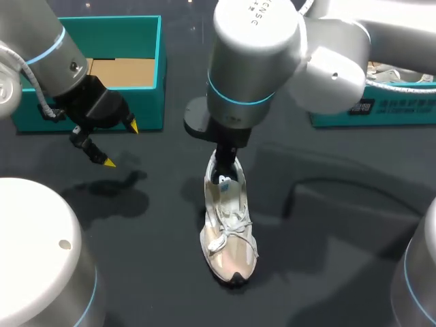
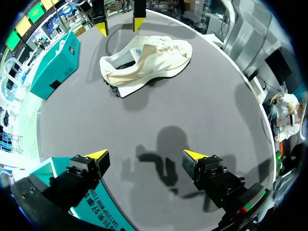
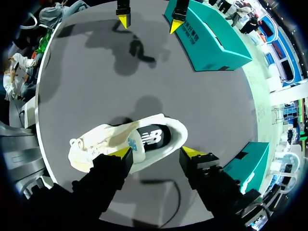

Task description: Take the shoe out of the shoebox, open the shoe tongue, remove and reinsert the insole, then place the shoe into the shoebox

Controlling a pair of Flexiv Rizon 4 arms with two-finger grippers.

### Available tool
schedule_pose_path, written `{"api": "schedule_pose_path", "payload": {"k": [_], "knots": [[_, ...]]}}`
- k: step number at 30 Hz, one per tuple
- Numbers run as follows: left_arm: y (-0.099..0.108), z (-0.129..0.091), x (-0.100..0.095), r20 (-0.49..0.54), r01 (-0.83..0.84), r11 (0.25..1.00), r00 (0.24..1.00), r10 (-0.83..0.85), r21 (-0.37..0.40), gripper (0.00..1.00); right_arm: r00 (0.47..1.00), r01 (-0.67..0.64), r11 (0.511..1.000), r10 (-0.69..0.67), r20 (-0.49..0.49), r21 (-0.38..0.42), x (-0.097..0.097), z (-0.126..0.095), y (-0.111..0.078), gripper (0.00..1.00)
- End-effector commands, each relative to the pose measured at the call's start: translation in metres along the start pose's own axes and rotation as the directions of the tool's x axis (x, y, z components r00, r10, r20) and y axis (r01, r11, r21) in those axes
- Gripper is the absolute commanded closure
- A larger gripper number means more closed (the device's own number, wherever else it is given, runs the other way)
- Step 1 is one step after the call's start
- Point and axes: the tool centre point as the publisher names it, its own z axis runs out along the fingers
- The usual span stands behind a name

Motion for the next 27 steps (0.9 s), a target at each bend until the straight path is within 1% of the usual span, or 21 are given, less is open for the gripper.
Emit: {"api": "schedule_pose_path", "payload": {"k": [1,2,17,21,27], "knots": [[0.0,-0.001,0.001,0.001,-0.001,1.0,1.0,0.001,-0.002,0.0,0.999,0.038,0.999,-0.038,-0.012,-0.007,-0.006,0.005,0.007,0.0],[0.0,-0.001,0.001,0.001,-0.001,1.0,1.0,0.001,-0.002,0.0,0.999,0.042,0.999,-0.042,-0.022,-0.007,-0.008,0.005,0.007,0.0],[0.0,-0.001,0.001,0.001,-0.001,1.0,1.0,0.001,-0.002,0.0,0.999,0.047,0.999,-0.047,-0.017,-0.009,-0.008,0.005,0.007,0.0],[0.0,-0.001,0.001,0.001,-0.001,1.0,1.0,0.001,-0.002,0.0,0.996,0.094,0.996,-0.094,-0.001,-0.004,-0.015,0.009,0.013,0.0],[0.0,-0.001,0.001,0.001,-0.001,1.0,1.0,0.001,-0.002,0.0,0.986,0.16,0.987,-0.162,0.045,0.031,-0.033,0.02,0.024,0.0]]}}
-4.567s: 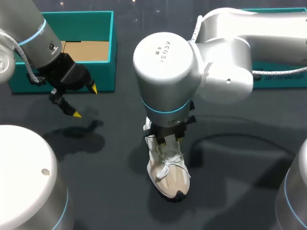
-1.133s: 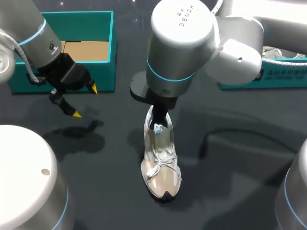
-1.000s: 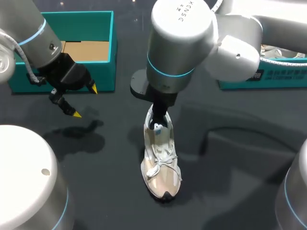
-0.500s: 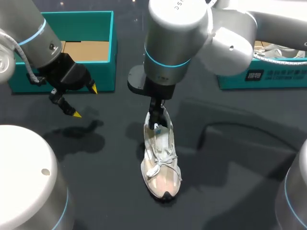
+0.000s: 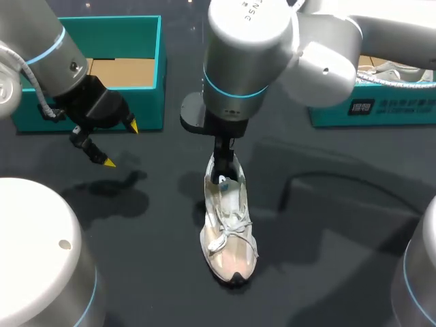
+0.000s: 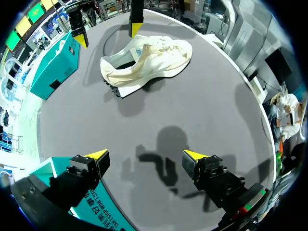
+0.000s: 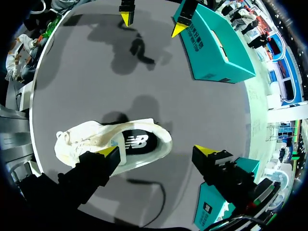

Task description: Take the shoe out of the shoebox, open the shoe tongue, remove and reinsert the insole, then place the shoe into the shoebox

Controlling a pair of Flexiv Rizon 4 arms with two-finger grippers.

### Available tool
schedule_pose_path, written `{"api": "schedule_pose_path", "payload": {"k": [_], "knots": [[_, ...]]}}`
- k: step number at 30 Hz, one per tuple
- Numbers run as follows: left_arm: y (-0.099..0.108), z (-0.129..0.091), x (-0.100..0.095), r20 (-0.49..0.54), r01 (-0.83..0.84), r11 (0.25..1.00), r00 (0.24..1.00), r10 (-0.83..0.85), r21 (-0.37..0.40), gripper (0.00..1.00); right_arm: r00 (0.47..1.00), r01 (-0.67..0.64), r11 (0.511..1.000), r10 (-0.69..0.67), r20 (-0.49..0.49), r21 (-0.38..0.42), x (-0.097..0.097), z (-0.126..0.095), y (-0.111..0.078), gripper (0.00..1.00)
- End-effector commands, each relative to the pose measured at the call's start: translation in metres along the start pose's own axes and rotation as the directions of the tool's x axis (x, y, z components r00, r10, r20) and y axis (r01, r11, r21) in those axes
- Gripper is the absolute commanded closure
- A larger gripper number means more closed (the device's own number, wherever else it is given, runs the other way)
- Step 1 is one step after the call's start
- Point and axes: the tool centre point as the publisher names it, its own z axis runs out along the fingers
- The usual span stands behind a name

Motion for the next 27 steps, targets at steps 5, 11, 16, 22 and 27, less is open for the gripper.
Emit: {"api": "schedule_pose_path", "payload": {"k": [5,11,16,22,27], "knots": [[0.0,-0.001,0.001,0.001,0.0,1.0,1.0,0.0,-0.002,0.0,0.998,0.058,0.998,-0.057,-0.013,0.027,-0.015,0.026,0.013,0.0],[0.0,-0.001,0.001,0.001,0.0,1.0,1.0,0.0,-0.002,0.0,0.995,0.096,0.995,-0.095,-0.02,0.027,-0.017,0.04,0.014,0.0],[0.0,-0.001,0.001,0.001,0.0,1.0,1.0,0.0,-0.002,0.0,0.989,0.142,0.99,-0.142,-0.029,0.0,-0.016,0.053,0.008,0.0],[0.0,-0.001,0.001,0.001,0.0,1.0,1.0,0.0,-0.002,0.0,0.988,0.151,0.988,-0.15,-0.042,0.02,-0.016,0.064,0.004,0.0],[0.0,-0.001,0.001,0.001,0.0,1.0,1.0,0.0,-0.002,0.0,0.986,0.159,0.987,-0.157,-0.053,0.032,-0.014,0.076,0.002,0.0]]}}
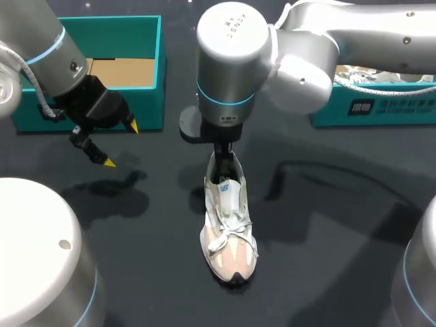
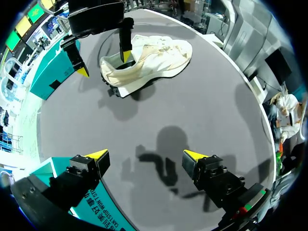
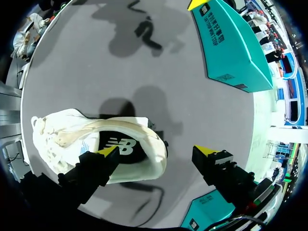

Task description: Take the shoe out of the shoebox, open the shoe tongue, remove and reinsert the insole, then place the shoe into the shoebox

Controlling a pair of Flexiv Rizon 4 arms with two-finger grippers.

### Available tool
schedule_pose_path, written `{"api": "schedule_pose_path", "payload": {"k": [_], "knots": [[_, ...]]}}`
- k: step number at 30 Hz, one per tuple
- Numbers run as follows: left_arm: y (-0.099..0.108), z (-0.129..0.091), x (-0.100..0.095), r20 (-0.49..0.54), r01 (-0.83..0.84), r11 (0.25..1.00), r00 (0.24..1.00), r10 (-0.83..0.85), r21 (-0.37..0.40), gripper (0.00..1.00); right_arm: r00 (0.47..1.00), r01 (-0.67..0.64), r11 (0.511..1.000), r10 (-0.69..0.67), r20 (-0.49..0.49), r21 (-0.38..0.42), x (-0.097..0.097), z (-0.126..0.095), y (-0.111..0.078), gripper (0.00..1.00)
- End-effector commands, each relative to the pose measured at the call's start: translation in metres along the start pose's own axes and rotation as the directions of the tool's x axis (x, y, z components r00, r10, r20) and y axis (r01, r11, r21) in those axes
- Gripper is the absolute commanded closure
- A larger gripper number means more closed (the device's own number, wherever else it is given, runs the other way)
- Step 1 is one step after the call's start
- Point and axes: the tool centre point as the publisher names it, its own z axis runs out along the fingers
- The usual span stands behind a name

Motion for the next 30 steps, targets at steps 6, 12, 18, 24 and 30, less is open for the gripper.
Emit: {"api": "schedule_pose_path", "payload": {"k": [6,12,18,24,30], "knots": [[0.0,-0.001,0.001,0.001,0.0,1.0,1.0,0.0,-0.002,0.0,1.0,0.007,1.0,-0.007,-0.026,0.005,-0.001,0.025,0.003,0.0],[0.0,-0.001,0.001,0.001,0.0,1.0,1.0,0.0,-0.002,0.0,0.999,0.006,1.0,-0.006,-0.042,0.004,-0.004,0.034,0.002,0.0],[0.0,-0.001,0.001,0.001,0.0,1.0,1.0,0.0,-0.002,0.0,0.998,0.004,1.0,-0.004,-0.059,-0.001,-0.004,0.041,-0.001,0.0],[0.0,-0.001,0.001,0.001,0.0,1.0,1.0,0.0,-0.002,0.0,0.997,0.004,1.0,-0.004,-0.075,-0.001,-0.001,0.046,-0.001,0.0],[0.0,-0.001,0.001,0.001,0.0,1.0,1.0,0.0,-0.002,0.0,0.995,-0.003,1.0,0.003,-0.097,-0.002,0.003,0.052,-0.002,0.1]]}}
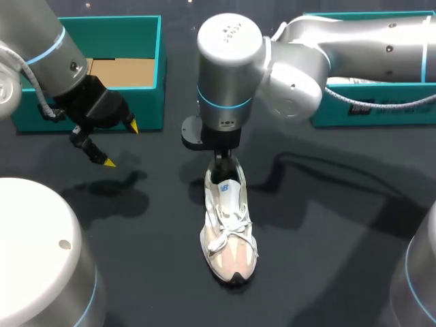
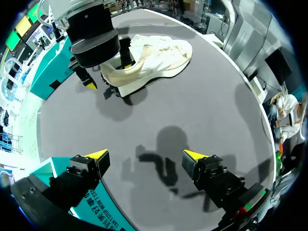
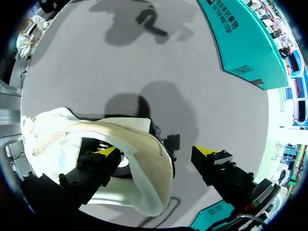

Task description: Take the shoe out of the shoebox, open the shoe tongue, remove and reinsert the insole, then place the shoe into the shoebox

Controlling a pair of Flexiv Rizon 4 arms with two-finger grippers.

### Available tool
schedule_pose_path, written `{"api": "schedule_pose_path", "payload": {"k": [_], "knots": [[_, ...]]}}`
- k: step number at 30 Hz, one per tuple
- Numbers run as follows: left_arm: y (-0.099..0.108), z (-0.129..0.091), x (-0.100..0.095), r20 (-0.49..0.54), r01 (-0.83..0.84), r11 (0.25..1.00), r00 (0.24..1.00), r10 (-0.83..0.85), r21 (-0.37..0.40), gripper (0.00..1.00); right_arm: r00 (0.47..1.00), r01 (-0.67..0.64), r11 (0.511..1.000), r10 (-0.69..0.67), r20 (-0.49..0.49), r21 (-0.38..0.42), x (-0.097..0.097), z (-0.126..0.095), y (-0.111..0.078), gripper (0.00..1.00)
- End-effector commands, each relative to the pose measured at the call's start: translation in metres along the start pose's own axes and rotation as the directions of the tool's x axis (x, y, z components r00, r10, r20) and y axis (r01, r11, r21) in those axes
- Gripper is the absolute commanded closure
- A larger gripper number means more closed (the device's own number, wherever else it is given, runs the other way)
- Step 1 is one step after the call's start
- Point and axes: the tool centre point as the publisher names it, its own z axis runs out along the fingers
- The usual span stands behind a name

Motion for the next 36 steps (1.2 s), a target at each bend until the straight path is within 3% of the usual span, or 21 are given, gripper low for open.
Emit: {"api": "schedule_pose_path", "payload": {"k": [1,5,7,14,18,27,36], "knots": [[0.0,-0.001,0.001,0.001,-0.001,1.0,1.0,0.001,-0.002,0.0,1.0,-0.001,1.0,0.001,-0.008,-0.001,0.0,0.006,0.001,0.14],[0.0,-0.001,0.001,0.001,-0.001,1.0,1.0,0.001,-0.002,0.0,1.0,-0.001,1.0,0.001,-0.016,0.001,0.0,0.008,0.0,0.27],[0.0,-0.001,0.001,0.001,-0.001,1.0,1.0,0.001,-0.002,0.0,1.0,-0.002,1.0,0.002,-0.02,0.001,0.001,0.009,0.0,0.47],[0.0,-0.001,0.001,0.001,-0.001,1.0,1.0,0.001,-0.002,0.0,1.0,-0.003,1.0,0.003,-0.026,0.001,0.002,0.011,-0.001,0.7],[0.0,-0.001,0.001,0.001,-0.001,1.0,1.0,0.001,-0.002,0.0,1.0,-0.005,1.0,0.005,-0.028,0.003,0.003,0.011,-0.001,1.0],[0.0,-0.001,0.001,0.001,-0.001,1.0,1.0,0.001,-0.002,0.0,1.0,-0.007,1.0,0.007,-0.017,0.002,0.006,0.002,-0.004,1.0],[0.0,-0.001,0.001,0.001,-0.001,1.0,1.0,0.001,-0.002,0.0,1.0,-0.007,1.0,0.007,-0.003,0.016,0.003,-0.03,-0.009,1.0]]}}
